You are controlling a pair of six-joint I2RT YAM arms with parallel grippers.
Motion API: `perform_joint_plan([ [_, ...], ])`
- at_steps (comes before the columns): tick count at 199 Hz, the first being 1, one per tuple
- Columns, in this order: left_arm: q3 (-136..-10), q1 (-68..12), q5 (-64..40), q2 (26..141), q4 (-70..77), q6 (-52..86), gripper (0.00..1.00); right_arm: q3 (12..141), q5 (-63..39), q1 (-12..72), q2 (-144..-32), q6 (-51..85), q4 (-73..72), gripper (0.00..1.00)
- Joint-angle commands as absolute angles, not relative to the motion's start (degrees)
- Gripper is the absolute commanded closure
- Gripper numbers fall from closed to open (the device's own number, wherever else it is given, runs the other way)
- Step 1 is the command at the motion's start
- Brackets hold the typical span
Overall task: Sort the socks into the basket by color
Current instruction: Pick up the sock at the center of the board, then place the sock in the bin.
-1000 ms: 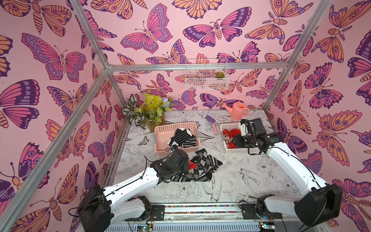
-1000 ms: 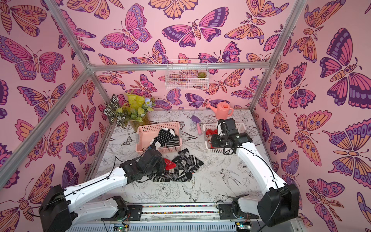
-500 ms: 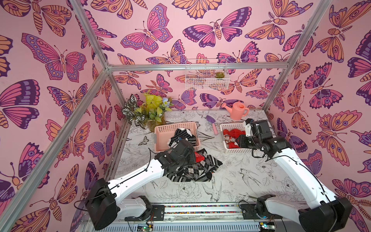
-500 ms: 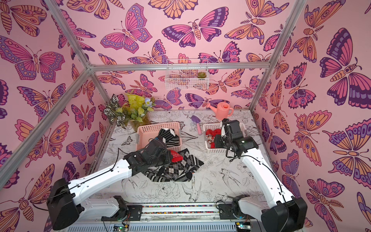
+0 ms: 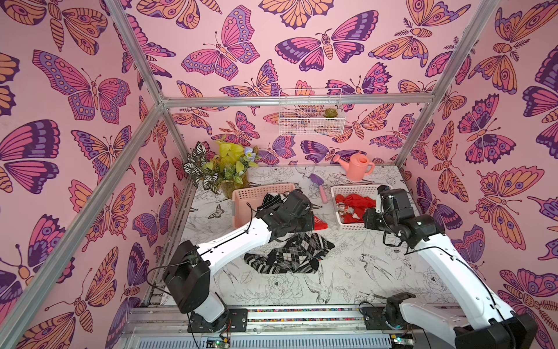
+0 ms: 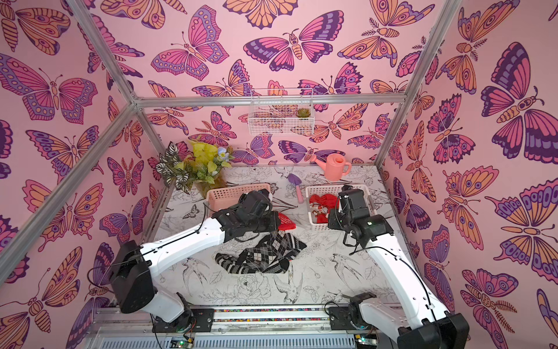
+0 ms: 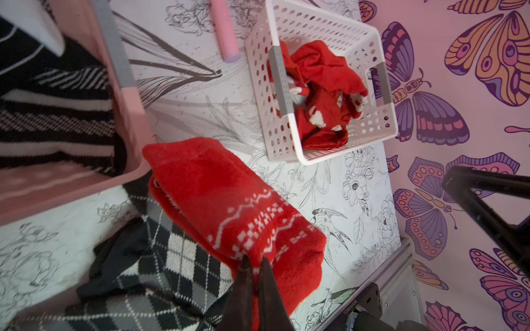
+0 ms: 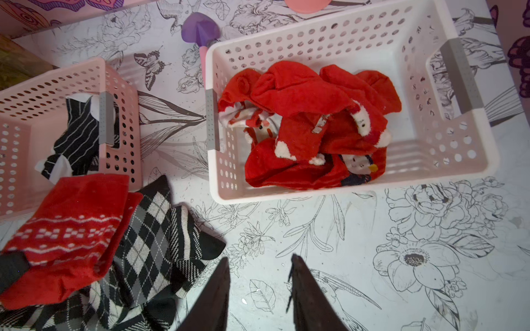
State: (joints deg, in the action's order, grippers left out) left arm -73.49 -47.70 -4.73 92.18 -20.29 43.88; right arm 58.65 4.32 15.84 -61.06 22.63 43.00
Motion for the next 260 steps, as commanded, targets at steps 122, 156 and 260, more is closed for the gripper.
perform_joint_plan([
  [122, -102.87, -48.08, -14.6, 117.24, -11.7, 33.16, 0.94, 55.66, 10.46, 12.32, -55.85, 25.53, 45.62, 0.6],
  [156, -109.55, -48.08, -15.99, 122.89, -10.81, 30.89, 0.94, 55.37, 10.15, 11.63, -56.07, 25.32, 45.4, 0.6],
  [260, -120.18, -49.0, -18.39, 136.3, -9.15, 31.31, 0.94, 55.55, 8.01, 8.71, -55.36, 23.74, 45.26, 0.6],
])
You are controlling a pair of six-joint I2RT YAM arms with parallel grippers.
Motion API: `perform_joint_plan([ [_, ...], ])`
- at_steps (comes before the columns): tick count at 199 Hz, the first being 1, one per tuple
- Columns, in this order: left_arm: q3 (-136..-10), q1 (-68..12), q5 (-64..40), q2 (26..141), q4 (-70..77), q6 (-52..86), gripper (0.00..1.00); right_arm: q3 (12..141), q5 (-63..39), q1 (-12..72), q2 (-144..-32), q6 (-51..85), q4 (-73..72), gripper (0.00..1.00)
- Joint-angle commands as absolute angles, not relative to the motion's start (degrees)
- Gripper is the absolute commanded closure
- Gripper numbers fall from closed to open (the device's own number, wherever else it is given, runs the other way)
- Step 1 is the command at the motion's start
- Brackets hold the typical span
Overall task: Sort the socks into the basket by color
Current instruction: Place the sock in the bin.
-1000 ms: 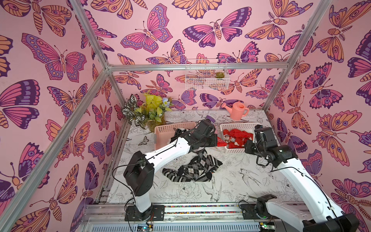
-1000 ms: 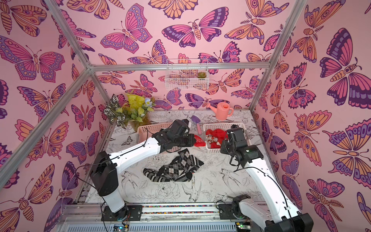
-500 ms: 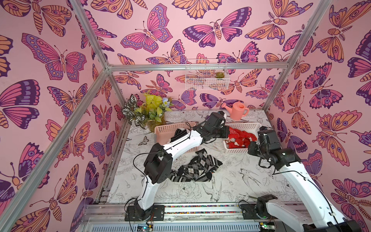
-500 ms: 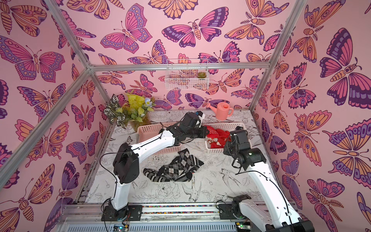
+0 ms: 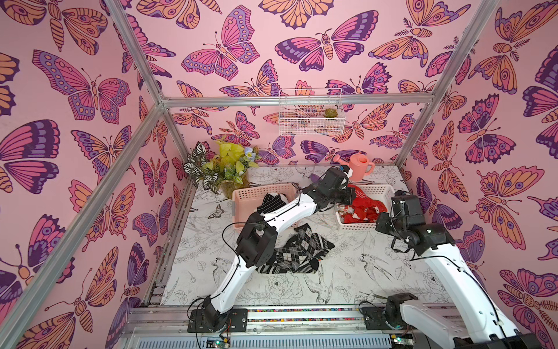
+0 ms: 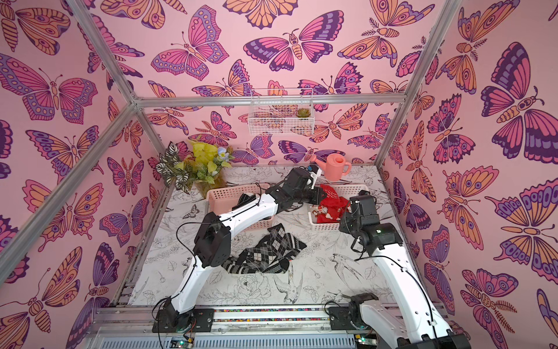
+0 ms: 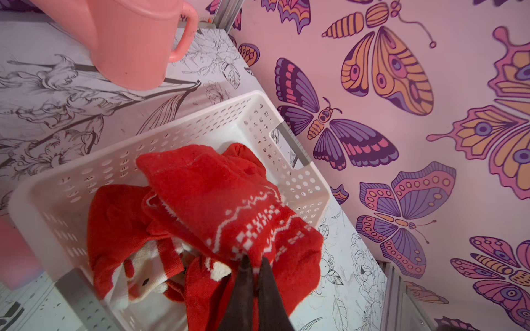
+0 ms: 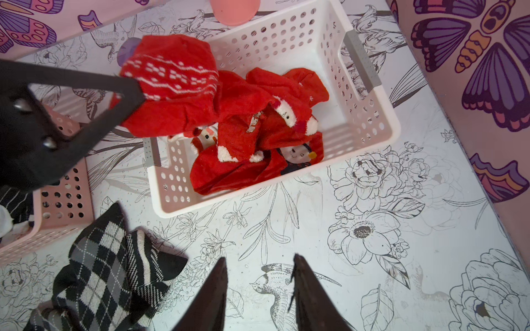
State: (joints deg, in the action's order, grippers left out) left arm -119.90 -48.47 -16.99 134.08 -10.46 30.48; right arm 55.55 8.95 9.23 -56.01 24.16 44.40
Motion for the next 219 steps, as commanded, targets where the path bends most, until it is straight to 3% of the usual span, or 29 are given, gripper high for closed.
perform_joint_plan([
  [1, -120.12, -49.02, -18.38, 136.31, -9.06, 31.35, 0.94, 55.55, 8.0, 8.75, -55.37, 23.73, 45.26, 0.6],
  [148, -110.03, -49.04, -15.34, 135.04, -7.07, 34.08, 0.9, 55.5, 5.37, 8.62, -55.99, 24.08, 44.21, 0.59],
  [219, -111.58, -48.69, -15.45, 135.95, -7.03, 34.52, 0.74, 55.63, 4.93, 8.61, -56.16, 23.97, 44.08, 0.6],
])
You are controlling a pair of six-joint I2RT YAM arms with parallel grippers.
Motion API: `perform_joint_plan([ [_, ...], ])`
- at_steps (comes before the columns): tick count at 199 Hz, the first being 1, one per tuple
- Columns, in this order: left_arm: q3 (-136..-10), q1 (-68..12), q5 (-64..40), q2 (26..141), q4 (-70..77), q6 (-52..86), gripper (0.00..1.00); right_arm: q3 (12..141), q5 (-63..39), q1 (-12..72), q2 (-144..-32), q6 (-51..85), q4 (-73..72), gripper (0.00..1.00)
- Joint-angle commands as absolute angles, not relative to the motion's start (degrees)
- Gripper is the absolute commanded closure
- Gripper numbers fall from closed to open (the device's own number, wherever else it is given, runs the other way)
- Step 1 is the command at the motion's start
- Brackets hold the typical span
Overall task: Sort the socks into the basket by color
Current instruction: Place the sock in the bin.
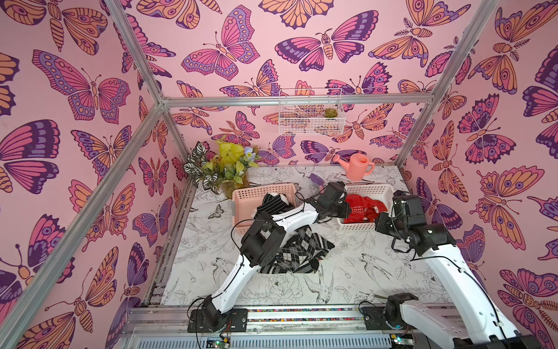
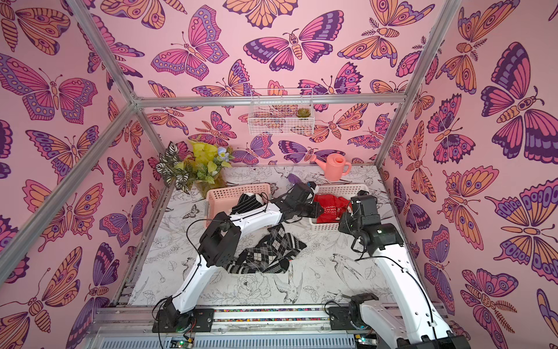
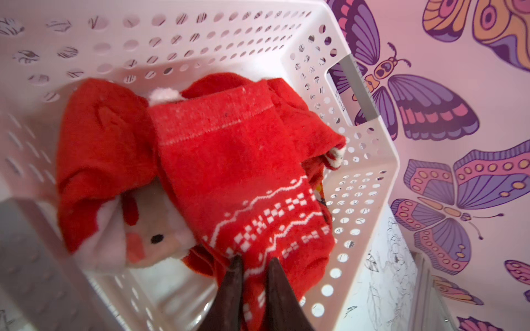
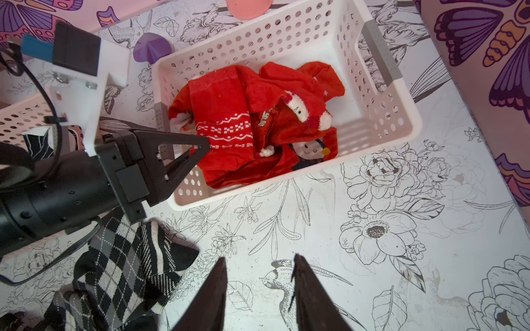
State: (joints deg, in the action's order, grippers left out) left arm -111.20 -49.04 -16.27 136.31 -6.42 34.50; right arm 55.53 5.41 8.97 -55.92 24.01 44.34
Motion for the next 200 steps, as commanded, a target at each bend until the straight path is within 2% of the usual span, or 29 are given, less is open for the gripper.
perform_joint_plan([
  [1, -111.6, -48.69, -15.46, 135.91, -7.08, 34.53, 0.74, 55.63, 4.97, 8.61, -56.16, 23.98, 44.06, 0.6],
  [121, -110.15, -48.25, -13.7, 131.7, -7.18, 33.76, 0.55, 57.13, 3.72, 8.66, -56.87, 23.73, 43.95, 0.59],
  [200, -106.8, -47.68, -12.49, 126.22, -7.25, 32.65, 0.53, 57.26, 1.73, 8.63, -56.69, 22.79, 44.12, 0.59],
])
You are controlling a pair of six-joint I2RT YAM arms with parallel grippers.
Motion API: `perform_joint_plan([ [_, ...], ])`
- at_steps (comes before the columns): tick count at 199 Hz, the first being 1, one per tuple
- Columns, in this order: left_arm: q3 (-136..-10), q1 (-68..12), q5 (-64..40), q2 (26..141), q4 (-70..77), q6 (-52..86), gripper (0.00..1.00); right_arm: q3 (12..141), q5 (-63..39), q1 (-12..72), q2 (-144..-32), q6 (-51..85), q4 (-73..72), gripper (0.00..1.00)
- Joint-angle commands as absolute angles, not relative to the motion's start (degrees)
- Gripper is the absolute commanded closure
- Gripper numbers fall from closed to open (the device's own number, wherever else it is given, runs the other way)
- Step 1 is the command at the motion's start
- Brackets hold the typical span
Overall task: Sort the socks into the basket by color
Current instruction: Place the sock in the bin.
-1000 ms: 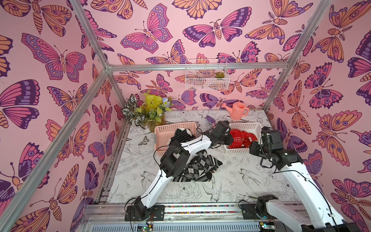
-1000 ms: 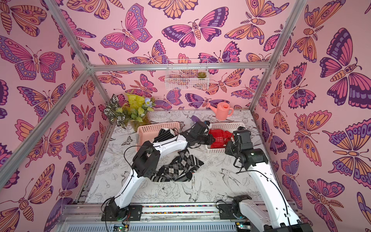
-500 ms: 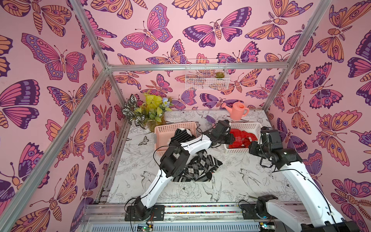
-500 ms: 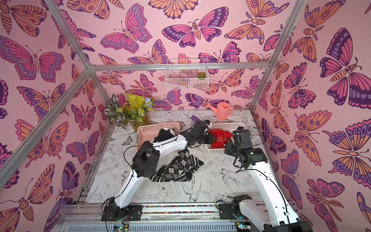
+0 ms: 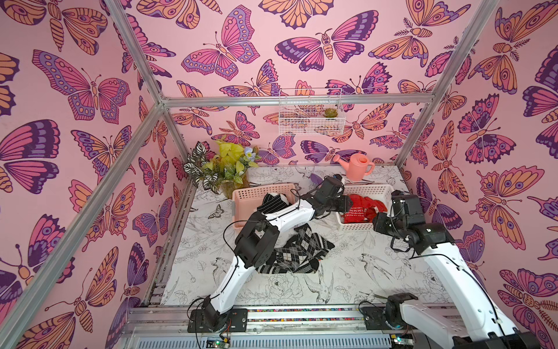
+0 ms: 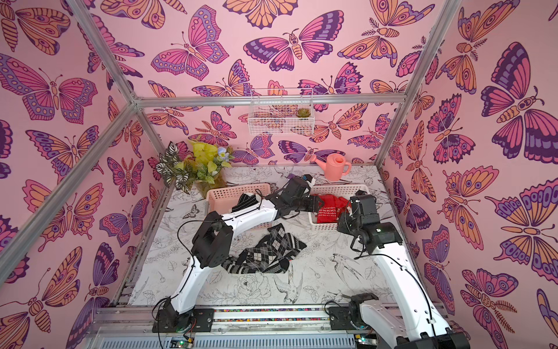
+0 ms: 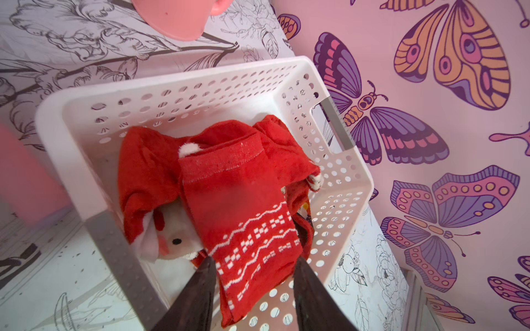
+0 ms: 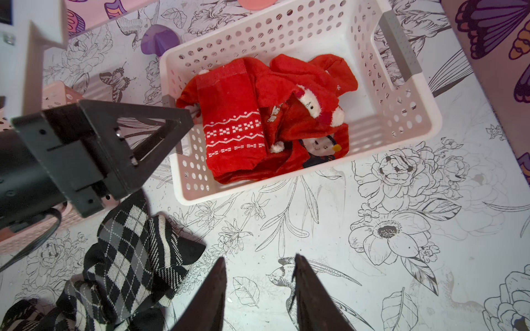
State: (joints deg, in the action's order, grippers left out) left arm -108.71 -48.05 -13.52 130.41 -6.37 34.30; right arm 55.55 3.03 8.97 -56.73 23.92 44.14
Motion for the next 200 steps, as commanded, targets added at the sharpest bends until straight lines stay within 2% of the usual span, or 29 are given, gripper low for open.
perform_joint_plan([
  [1, -106.7, -47.66, -12.44, 126.13, -7.23, 32.63, 0.53, 57.33, 1.7, 8.62, -56.69, 22.73, 44.12, 0.59],
  [37, -102.81, -46.98, -11.37, 120.62, -9.02, 31.34, 0.53, 58.16, -1.07, 8.61, -56.93, 21.36, 44.8, 0.58],
  [114, -84.21, -42.45, -7.94, 101.04, -12.75, 27.35, 0.53, 58.45, -6.15, 9.5, -57.3, 20.32, 46.76, 0.59],
  [163, -74.85, -38.11, -5.98, 89.33, -16.93, 25.23, 0.53, 58.09, -3.52, 16.81, -58.57, 21.21, 47.05, 0.59],
  [200, -69.23, -34.84, -5.39, 82.04, -19.65, 24.7, 0.53, 59.47, 0.9, 27.17, -61.42, 23.86, 46.45, 0.6],
])
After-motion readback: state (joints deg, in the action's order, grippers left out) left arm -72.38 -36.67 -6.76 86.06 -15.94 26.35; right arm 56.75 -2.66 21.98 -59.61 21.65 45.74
